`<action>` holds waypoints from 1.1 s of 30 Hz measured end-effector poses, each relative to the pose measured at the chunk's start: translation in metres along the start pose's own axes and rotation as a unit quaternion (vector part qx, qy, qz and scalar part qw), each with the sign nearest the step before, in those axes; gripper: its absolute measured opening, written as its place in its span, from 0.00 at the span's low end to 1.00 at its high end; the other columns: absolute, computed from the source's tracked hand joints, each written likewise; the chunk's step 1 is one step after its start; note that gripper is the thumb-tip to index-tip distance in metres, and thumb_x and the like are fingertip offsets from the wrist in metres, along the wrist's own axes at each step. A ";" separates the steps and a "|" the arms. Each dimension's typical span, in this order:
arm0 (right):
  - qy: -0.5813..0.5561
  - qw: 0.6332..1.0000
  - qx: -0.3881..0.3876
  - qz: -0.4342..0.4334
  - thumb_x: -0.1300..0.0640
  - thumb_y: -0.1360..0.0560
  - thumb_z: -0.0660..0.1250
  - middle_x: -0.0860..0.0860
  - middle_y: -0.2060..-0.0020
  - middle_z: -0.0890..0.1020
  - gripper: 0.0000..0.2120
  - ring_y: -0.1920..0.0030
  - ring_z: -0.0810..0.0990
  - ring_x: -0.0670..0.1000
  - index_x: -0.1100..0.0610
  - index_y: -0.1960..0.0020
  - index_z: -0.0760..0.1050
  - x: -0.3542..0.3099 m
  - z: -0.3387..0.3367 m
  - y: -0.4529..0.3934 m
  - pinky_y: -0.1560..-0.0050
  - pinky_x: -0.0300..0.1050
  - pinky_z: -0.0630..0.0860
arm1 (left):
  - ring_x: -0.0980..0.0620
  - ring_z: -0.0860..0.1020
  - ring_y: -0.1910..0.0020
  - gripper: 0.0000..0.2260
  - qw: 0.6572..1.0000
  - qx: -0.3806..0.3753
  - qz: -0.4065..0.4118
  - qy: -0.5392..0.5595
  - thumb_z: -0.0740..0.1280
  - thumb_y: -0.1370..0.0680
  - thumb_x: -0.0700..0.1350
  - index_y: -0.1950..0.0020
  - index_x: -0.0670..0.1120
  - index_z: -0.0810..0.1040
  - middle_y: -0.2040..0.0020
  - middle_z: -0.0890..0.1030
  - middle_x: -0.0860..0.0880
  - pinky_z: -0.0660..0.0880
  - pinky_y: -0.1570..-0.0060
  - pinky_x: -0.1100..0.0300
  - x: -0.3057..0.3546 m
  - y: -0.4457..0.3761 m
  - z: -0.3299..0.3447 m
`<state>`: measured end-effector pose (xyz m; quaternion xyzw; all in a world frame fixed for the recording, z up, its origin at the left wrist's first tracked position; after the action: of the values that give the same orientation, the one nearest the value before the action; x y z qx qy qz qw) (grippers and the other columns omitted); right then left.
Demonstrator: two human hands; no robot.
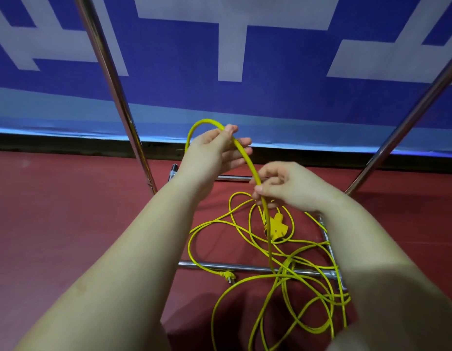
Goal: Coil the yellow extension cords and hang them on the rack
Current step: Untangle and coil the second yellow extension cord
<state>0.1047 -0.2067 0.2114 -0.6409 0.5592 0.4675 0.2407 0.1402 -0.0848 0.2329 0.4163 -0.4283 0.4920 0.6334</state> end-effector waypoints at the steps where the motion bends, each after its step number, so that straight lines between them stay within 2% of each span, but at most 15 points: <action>1: -0.049 0.999 0.021 0.002 0.63 0.23 0.64 0.51 0.64 0.83 0.04 0.62 0.83 0.49 0.55 0.53 0.75 -0.001 -0.005 0.000 0.58 0.45 0.80 | 0.52 0.84 0.59 0.10 0.999 -0.019 -0.019 -0.028 0.58 0.18 0.50 0.45 0.45 0.74 0.52 0.83 0.45 0.80 0.59 0.60 -0.004 0.000 0.003; 4: -0.205 0.972 0.111 0.001 0.62 0.23 0.63 0.53 0.64 0.82 0.02 0.69 0.83 0.47 0.58 0.51 0.73 -0.005 -0.028 0.001 0.69 0.39 0.80 | 0.51 0.82 0.50 0.10 0.966 -0.154 -0.086 -0.191 0.61 0.20 0.51 0.43 0.49 0.76 0.44 0.82 0.46 0.76 0.49 0.58 -0.028 0.012 0.022; 7: -0.356 0.916 0.185 0.003 0.61 0.22 0.62 0.53 0.62 0.81 0.04 0.69 0.83 0.47 0.58 0.55 0.71 -0.001 -0.046 0.004 0.69 0.39 0.80 | 0.55 0.78 0.49 0.06 0.908 -0.285 -0.095 -0.292 0.66 0.22 0.46 0.46 0.49 0.77 0.45 0.81 0.47 0.72 0.41 0.59 -0.052 0.030 0.044; 9: -0.397 0.897 0.194 -0.005 0.61 0.21 0.60 0.54 0.59 0.81 0.05 0.65 0.84 0.47 0.57 0.56 0.70 0.001 -0.048 0.003 0.68 0.40 0.80 | 0.53 0.78 0.50 0.03 0.904 -0.265 -0.051 -0.333 0.65 0.21 0.42 0.49 0.49 0.76 0.49 0.81 0.46 0.73 0.41 0.55 -0.051 0.025 0.044; 11: -0.395 0.903 0.170 -0.017 0.60 0.21 0.60 0.55 0.55 0.81 0.02 0.59 0.85 0.49 0.58 0.52 0.71 -0.002 -0.045 -0.001 0.63 0.41 0.81 | 0.53 0.78 0.57 0.04 0.919 -0.218 -0.010 -0.328 0.62 0.20 0.41 0.54 0.48 0.75 0.56 0.81 0.48 0.75 0.44 0.52 -0.042 0.017 0.039; 14: -0.260 0.960 0.105 0.002 0.57 0.24 0.65 0.52 0.51 0.82 0.12 0.51 0.83 0.49 0.55 0.41 0.70 -0.001 -0.033 -0.003 0.51 0.46 0.79 | 0.54 0.78 0.62 0.08 0.953 -0.145 0.025 -0.265 0.59 0.18 0.41 0.56 0.47 0.74 0.62 0.79 0.50 0.78 0.50 0.54 -0.029 0.010 0.031; 16: -0.077 0.996 0.018 0.030 0.57 0.27 0.69 0.47 0.55 0.82 0.12 0.53 0.81 0.45 0.52 0.44 0.73 0.007 -0.014 -0.001 0.48 0.46 0.75 | 0.57 0.78 0.67 0.09 0.976 -0.092 0.032 -0.194 0.57 0.18 0.40 0.56 0.46 0.73 0.64 0.77 0.49 0.79 0.60 0.59 -0.020 0.007 0.024; 19: 0.119 0.990 -0.063 0.052 0.55 0.28 0.71 0.48 0.62 0.81 0.06 0.59 0.77 0.47 0.54 0.52 0.78 0.023 0.007 0.000 0.51 0.50 0.75 | 0.58 0.77 0.72 0.09 0.996 -0.020 0.025 -0.081 0.56 0.17 0.41 0.56 0.45 0.73 0.65 0.76 0.48 0.78 0.69 0.62 -0.010 0.003 0.013; 21: 0.152 0.987 -0.038 0.032 0.57 0.26 0.70 0.50 0.62 0.81 0.02 0.60 0.79 0.49 0.52 0.56 0.78 0.020 0.005 -0.003 0.52 0.47 0.75 | 0.58 0.78 0.72 0.08 0.999 0.028 0.023 -0.015 0.57 0.18 0.41 0.55 0.45 0.72 0.65 0.77 0.49 0.78 0.69 0.63 -0.005 0.000 0.002; 22: 0.152 0.988 -0.018 0.018 0.59 0.26 0.68 0.51 0.62 0.82 0.05 0.60 0.80 0.51 0.50 0.57 0.77 0.017 0.001 -0.004 0.53 0.45 0.76 | 0.58 0.79 0.70 0.07 0.999 0.037 0.026 0.016 0.58 0.18 0.42 0.54 0.45 0.72 0.64 0.79 0.49 0.79 0.67 0.63 -0.002 -0.001 -0.002; 25: 0.053 0.998 0.020 -0.013 0.62 0.23 0.64 0.51 0.63 0.83 0.06 0.65 0.79 0.50 0.52 0.56 0.75 0.002 -0.006 -0.003 0.59 0.43 0.77 | 0.55 0.81 0.60 0.05 1.000 0.002 0.021 0.021 0.59 0.18 0.44 0.47 0.46 0.73 0.56 0.81 0.49 0.79 0.58 0.61 -0.003 -0.004 0.001; 27: -0.067 0.995 0.068 -0.025 0.61 0.22 0.62 0.48 0.66 0.82 0.06 0.70 0.79 0.47 0.52 0.55 0.74 -0.009 -0.018 -0.001 0.65 0.39 0.77 | 0.51 0.80 0.51 0.07 0.995 -0.048 -0.014 -0.082 0.60 0.19 0.45 0.42 0.47 0.73 0.49 0.81 0.48 0.76 0.50 0.59 -0.017 -0.003 0.009; 29: -0.217 0.967 0.130 -0.027 0.59 0.21 0.61 0.47 0.70 0.82 0.05 0.72 0.81 0.45 0.54 0.55 0.74 -0.012 -0.036 0.002 0.69 0.36 0.78 | 0.47 0.78 0.46 0.08 0.973 -0.135 -0.071 -0.174 0.62 0.20 0.46 0.42 0.47 0.75 0.44 0.81 0.44 0.74 0.43 0.52 -0.039 0.005 0.021; 31: -0.318 0.931 0.180 -0.023 0.58 0.21 0.61 0.48 0.68 0.83 0.05 0.71 0.82 0.45 0.56 0.56 0.72 -0.008 -0.049 0.005 0.71 0.37 0.78 | 0.45 0.77 0.45 0.09 0.947 -0.217 -0.139 -0.192 0.60 0.19 0.48 0.46 0.46 0.77 0.47 0.81 0.43 0.70 0.36 0.47 -0.057 0.019 0.034; 33: -0.323 0.922 0.213 -0.014 0.58 0.21 0.62 0.51 0.62 0.81 0.06 0.70 0.83 0.45 0.56 0.57 0.71 -0.001 -0.054 0.006 0.69 0.37 0.78 | 0.47 0.79 0.46 0.10 0.933 -0.257 -0.160 -0.195 0.57 0.18 0.47 0.50 0.47 0.78 0.53 0.83 0.47 0.69 0.35 0.48 -0.062 0.026 0.039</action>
<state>0.1174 -0.2527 0.2382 -0.3966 0.5289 0.5156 0.5451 0.1000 -0.1339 0.1880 0.3899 -0.5827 0.1665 0.6934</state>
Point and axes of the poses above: each hand's wrist, its own y-axis away from the middle knuckle, its own z-axis out of the palm, x = y × z, the point moved 9 cm from there along -y, towards the middle knuckle
